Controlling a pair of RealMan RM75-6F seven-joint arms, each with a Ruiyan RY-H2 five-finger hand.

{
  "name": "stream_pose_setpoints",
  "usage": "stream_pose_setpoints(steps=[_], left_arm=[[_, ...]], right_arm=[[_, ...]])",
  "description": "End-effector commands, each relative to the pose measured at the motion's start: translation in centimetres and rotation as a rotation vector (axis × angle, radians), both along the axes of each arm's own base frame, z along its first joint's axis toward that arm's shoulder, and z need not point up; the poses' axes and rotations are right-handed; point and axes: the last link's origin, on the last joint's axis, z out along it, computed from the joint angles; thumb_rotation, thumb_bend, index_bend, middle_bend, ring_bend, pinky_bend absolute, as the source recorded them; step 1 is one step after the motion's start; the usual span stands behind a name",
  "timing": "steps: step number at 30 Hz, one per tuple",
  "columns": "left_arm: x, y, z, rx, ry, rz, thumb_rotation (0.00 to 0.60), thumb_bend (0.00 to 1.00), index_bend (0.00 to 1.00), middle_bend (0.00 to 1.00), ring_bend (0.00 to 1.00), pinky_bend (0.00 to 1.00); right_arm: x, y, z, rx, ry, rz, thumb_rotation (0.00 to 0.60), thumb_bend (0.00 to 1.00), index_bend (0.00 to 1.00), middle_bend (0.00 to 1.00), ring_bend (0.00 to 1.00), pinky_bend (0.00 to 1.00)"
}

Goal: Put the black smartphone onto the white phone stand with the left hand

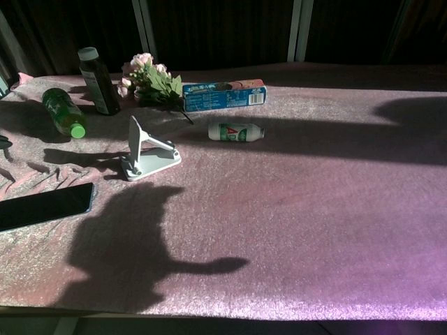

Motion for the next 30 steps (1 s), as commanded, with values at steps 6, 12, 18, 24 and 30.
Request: stream_pose_setpoints(steps=[6, 12, 18, 24, 30], left_arm=[[1.3, 2.2, -2.5, -0.027, 0.11, 0.021, 0.6, 0.32, 0.0, 0.11, 0.0, 0.0], [3.7, 5.9, -5.4, -0.034, 0.308, 0.072, 0.6, 0.32, 0.02, 0.11, 0.0, 0.0], [4.5, 8.1, -7.4, -0.098, 0.415, 0.174, 0.6, 0.3, 0.02, 0.11, 0.0, 0.0], [4.4, 9.3, -8.1, -0.092, 0.506, 0.27, 0.6, 0.29, 0.03, 0.12, 0.0, 0.0], [4.5, 9.7, -8.3, -0.098, 0.537, 0.316, 0.6, 0.29, 0.07, 0.15, 0.0, 0.0]], right_arm=[[0.1, -0.4, -0.6, 0.03, 0.009, 0.003, 0.6, 0.13, 0.0, 0.0, 0.0, 0.0], [0.4, -0.3, -0.5, 0.037, -0.006, 0.018, 0.6, 0.13, 0.0, 0.0, 0.0, 0.0], [0.5, -0.5, -0.6, 0.054, -0.011, 0.024, 0.6, 0.13, 0.0, 0.0, 0.0, 0.0], [0.6, -0.7, -0.6, 0.061, -0.018, 0.032, 0.6, 0.13, 0.0, 0.0, 0.0, 0.0], [0.7, -0.7, -0.6, 0.061, -0.023, 0.036, 0.6, 0.13, 0.0, 0.0, 0.0, 0.0]])
